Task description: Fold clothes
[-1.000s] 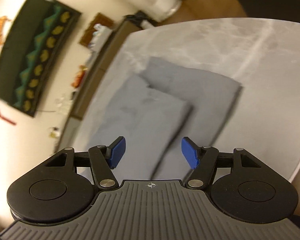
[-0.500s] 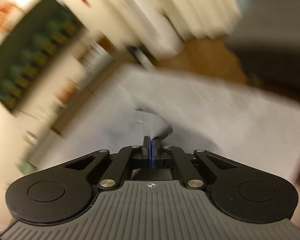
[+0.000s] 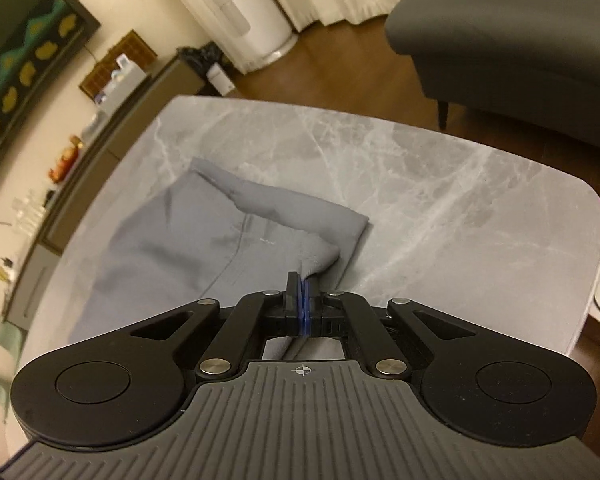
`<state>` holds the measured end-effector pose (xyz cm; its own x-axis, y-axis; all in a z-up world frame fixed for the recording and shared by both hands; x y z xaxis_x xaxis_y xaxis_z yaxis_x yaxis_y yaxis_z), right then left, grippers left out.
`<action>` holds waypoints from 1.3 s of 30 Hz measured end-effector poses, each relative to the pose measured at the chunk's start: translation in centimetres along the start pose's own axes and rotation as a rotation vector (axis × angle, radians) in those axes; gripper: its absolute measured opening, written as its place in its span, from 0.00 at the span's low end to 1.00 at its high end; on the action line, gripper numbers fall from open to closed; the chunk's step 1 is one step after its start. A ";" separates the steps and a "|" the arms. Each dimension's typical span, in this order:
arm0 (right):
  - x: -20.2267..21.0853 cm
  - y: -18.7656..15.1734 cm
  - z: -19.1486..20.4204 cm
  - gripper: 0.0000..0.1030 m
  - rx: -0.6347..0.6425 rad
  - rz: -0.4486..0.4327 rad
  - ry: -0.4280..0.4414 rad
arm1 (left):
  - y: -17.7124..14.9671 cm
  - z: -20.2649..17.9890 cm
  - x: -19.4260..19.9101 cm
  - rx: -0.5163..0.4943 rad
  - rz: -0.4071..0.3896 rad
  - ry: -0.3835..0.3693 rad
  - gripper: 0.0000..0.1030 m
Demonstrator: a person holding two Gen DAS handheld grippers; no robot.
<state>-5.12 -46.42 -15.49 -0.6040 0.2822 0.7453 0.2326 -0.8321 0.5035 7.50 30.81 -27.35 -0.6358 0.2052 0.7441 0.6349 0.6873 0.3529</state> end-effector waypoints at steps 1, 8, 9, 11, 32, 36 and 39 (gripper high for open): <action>-0.2 0.1 0.3 0.00 0.009 -0.002 -0.006 | 0.6 -0.3 -0.6 -0.010 0.004 -0.003 0.12; -2.6 -0.3 3.9 0.00 0.077 -0.006 0.030 | 9.0 -5.1 -6.1 -0.028 -0.062 -0.060 0.08; -2.9 -0.3 4.4 0.01 0.085 0.003 0.054 | 9.6 -5.5 -5.3 -0.012 -0.081 -0.085 0.08; -2.3 0.3 3.8 0.01 0.031 -0.019 0.084 | 9.5 -6.1 -1.5 -0.051 -0.161 -0.184 0.10; -2.2 0.8 3.5 0.01 0.029 0.004 0.027 | 10.7 3.6 -1.8 0.282 -0.198 -0.106 0.34; -2.0 1.3 3.6 0.00 0.021 -0.017 0.022 | 11.1 4.6 -2.1 0.313 -0.212 -0.129 0.30; -2.6 1.6 3.2 0.00 -0.005 -0.018 -0.011 | 11.4 5.9 -1.6 0.376 -0.232 -0.142 0.30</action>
<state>-0.77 -46.97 -15.27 -0.5995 0.3024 0.7411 0.2179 -0.8292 0.5146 13.13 42.43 -27.90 -0.8126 0.0911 0.5757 0.2821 0.9258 0.2517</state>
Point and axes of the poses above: each gripper's, at about its wrist camera, not at the fingertips, and x roughly against the way its jaws point, z to its left, y to its top, the point moved 5 cm from there along -x, roughly the way its jaws point, and after that the axes turned 1 degree about -y, right-handed, at the moved point
